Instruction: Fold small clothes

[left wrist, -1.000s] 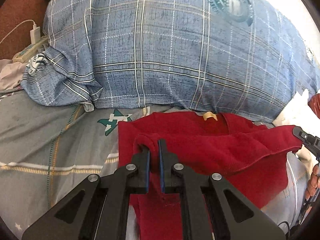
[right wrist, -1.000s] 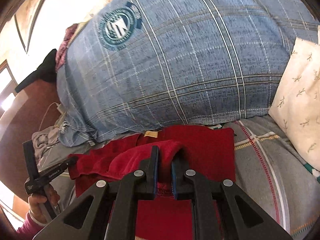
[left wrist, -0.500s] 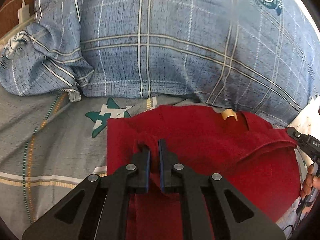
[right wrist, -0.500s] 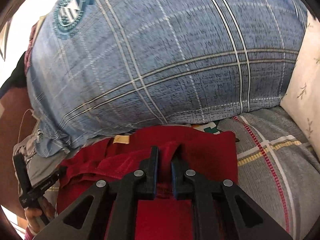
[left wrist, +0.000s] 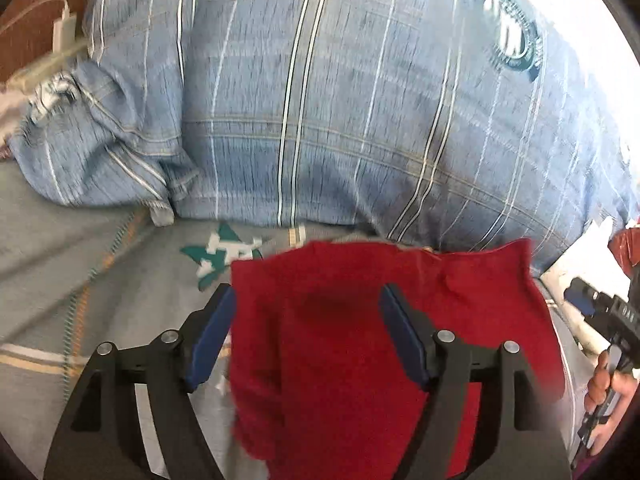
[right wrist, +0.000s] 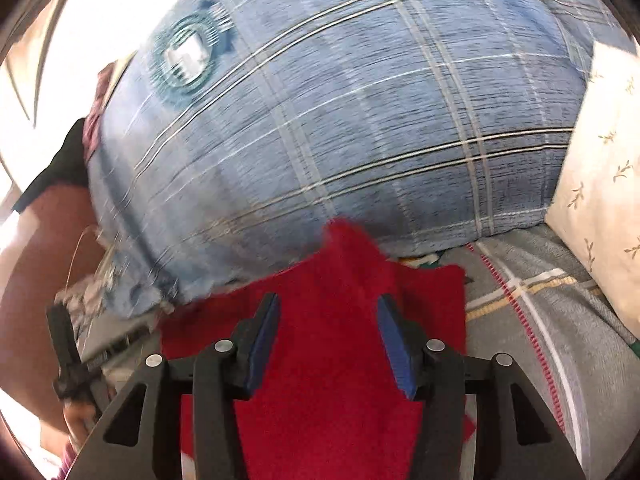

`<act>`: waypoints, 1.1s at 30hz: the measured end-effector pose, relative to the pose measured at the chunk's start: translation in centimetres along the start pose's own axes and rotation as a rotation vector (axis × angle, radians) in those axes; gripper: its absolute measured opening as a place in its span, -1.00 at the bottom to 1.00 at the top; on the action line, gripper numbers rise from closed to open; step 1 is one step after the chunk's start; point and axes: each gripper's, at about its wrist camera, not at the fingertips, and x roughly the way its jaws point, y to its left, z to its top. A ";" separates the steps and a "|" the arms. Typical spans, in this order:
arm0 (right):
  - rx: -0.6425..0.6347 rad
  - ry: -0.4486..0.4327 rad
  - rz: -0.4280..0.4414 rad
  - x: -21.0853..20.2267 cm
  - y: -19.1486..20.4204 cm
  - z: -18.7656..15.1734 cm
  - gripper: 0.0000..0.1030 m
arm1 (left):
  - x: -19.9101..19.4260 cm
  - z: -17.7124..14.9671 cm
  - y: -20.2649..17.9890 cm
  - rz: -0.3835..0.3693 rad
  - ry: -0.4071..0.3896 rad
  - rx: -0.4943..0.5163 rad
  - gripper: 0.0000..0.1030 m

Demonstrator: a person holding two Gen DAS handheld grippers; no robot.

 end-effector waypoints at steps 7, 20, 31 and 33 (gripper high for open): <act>-0.103 0.105 -0.040 5.3 2.3 -0.2 0.02 | 2.2 0.6 -0.2 0.026 0.039 -0.016 0.43; 0.034 0.124 -0.254 13.5 -3.3 3.1 -0.03 | 10.8 1.7 2.6 0.218 0.205 -0.113 0.48; -0.153 0.126 -0.103 9.4 6.2 1.4 0.03 | 3.1 -0.5 2.8 0.175 0.129 -0.054 0.48; -0.201 0.164 -0.050 10.4 8.8 0.7 0.03 | 1.5 -1.7 2.7 0.184 0.127 -0.031 0.48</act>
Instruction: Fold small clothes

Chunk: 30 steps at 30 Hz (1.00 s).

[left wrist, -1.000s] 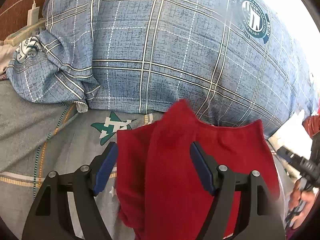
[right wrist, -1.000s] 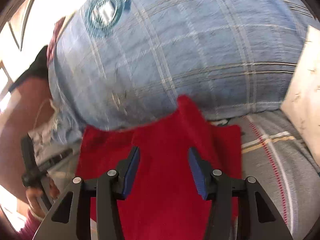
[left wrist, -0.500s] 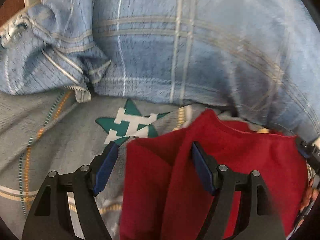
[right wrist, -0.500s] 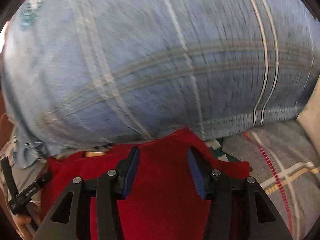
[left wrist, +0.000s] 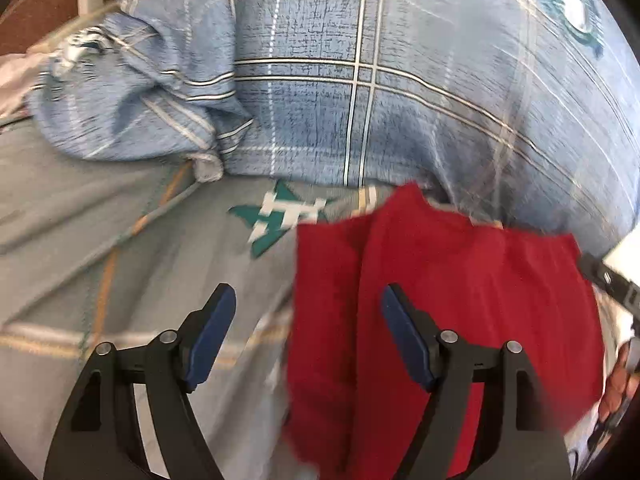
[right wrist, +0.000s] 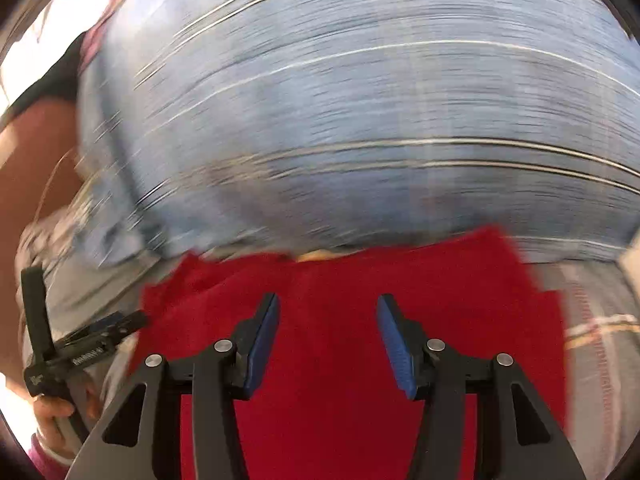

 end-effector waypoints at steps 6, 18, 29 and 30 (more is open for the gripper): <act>-0.127 0.048 0.077 4.7 8.3 -0.6 -0.05 | -2.7 -3.9 1.2 0.000 -0.003 0.009 0.48; -0.171 0.097 0.029 13.3 14.5 0.5 -0.21 | -0.3 -5.1 3.3 -0.037 0.003 -0.081 0.48; -0.215 0.100 -0.042 15.5 15.2 -0.2 -0.17 | 0.3 -4.9 3.2 -0.046 -0.002 -0.058 0.48; -0.197 0.100 -0.037 15.2 14.9 -0.1 -0.17 | 0.2 -4.9 3.2 -0.047 -0.004 -0.055 0.48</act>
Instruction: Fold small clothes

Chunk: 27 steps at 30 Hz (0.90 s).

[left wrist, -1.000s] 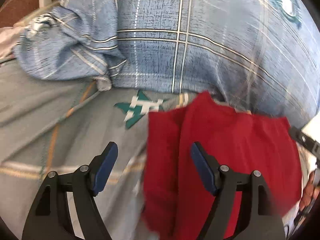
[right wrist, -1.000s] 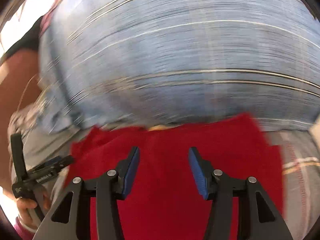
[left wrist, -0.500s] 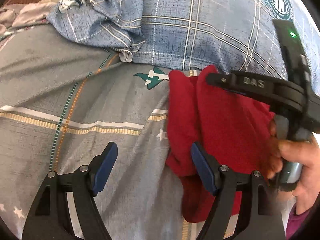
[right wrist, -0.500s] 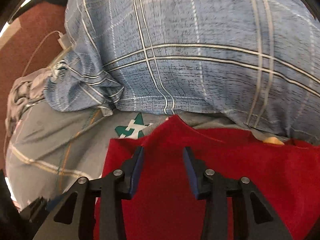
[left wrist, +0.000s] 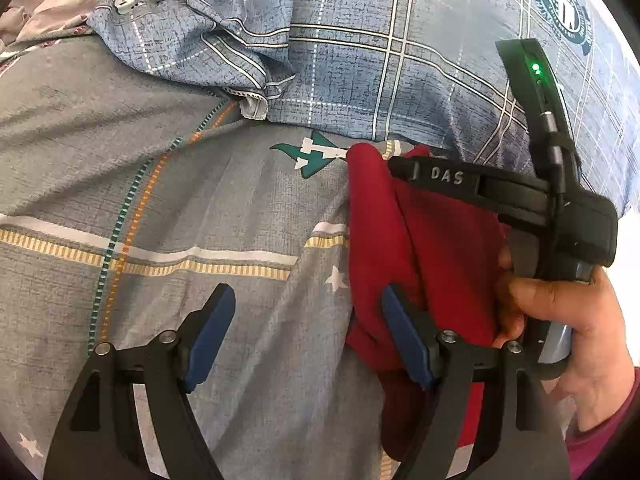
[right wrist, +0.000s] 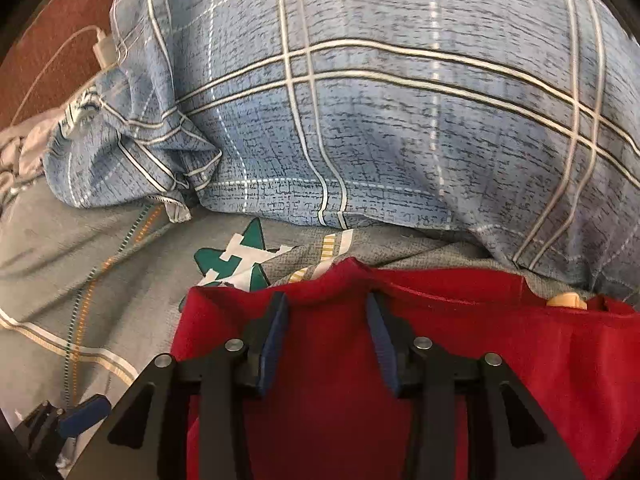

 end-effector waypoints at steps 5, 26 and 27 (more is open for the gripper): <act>0.041 -0.014 0.027 -3.0 -0.3 -0.4 -0.06 | -0.5 -0.1 0.1 0.001 -0.012 0.011 0.48; 0.016 0.099 0.045 -2.0 2.4 -0.3 0.41 | -0.5 0.4 0.8 -0.080 0.020 -0.025 0.48; 0.002 0.105 0.042 -2.2 2.6 -0.3 0.45 | -0.6 0.3 0.7 -0.082 0.019 -0.019 0.48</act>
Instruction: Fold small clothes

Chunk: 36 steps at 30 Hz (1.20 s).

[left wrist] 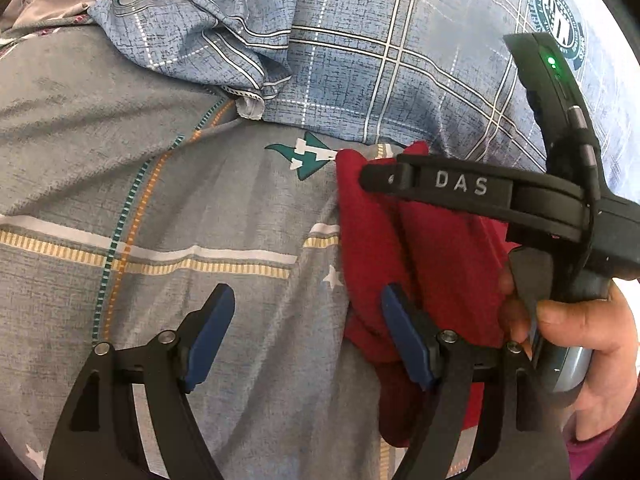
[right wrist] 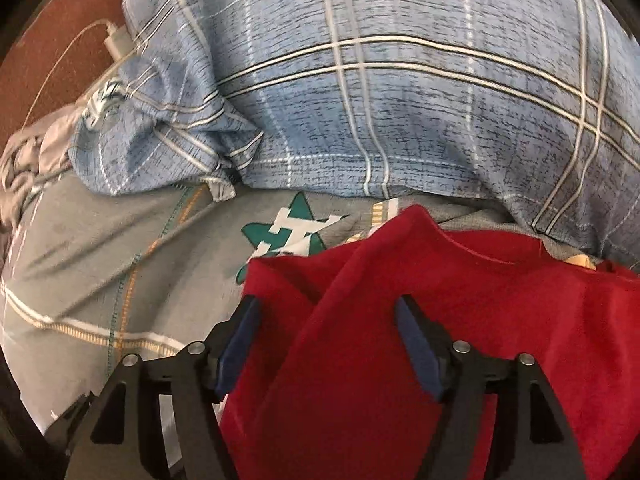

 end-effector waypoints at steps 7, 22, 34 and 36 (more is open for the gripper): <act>-0.136 0.017 -0.061 0.9 2.9 -0.7 0.69 | -0.1 -0.4 -1.1 -0.027 0.012 0.053 0.48; -0.047 -0.126 0.068 -5.9 -2.4 -1.2 -0.73 | -0.3 -0.5 -3.1 -0.238 -0.019 0.073 0.48; 0.011 -0.117 0.108 -5.9 -3.5 -1.0 -0.73 | -0.5 -0.9 -5.2 -0.356 -0.016 0.140 0.14; 0.026 -0.108 0.130 -5.8 -3.6 -0.9 -0.73 | -0.5 -0.7 -5.0 -0.370 0.004 0.139 0.18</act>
